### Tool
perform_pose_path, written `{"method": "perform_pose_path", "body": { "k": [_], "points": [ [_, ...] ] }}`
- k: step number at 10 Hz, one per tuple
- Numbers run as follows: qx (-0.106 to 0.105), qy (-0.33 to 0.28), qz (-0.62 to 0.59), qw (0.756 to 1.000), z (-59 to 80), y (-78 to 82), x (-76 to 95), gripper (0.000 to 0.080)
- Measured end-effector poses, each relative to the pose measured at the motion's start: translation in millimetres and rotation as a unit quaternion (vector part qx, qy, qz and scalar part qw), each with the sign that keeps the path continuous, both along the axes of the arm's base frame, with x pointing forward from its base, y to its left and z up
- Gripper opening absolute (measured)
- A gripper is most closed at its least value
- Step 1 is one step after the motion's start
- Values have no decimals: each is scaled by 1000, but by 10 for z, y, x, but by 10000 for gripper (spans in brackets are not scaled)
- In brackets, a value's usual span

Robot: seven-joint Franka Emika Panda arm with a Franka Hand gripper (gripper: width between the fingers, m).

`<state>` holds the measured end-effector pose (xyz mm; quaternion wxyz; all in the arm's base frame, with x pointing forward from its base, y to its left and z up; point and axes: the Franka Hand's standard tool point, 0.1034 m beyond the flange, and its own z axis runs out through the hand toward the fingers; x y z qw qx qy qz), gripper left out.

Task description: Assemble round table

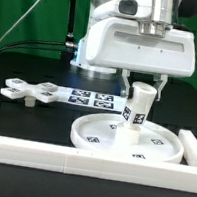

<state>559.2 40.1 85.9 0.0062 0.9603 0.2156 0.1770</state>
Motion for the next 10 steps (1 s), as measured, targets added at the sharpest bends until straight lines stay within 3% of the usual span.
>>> {"method": "perform_pose_path", "body": {
  "k": [2,4,7,10],
  "points": [
    [-1,-8,-1,1000,-1,-14,5,409],
    [-1,-8,-2,1000,1,-21,6,599],
    [-7,-15,-2,1000,83,-121,42,647],
    [-9,-14,-6,1000,310,-189,91,649]
  ]
}}
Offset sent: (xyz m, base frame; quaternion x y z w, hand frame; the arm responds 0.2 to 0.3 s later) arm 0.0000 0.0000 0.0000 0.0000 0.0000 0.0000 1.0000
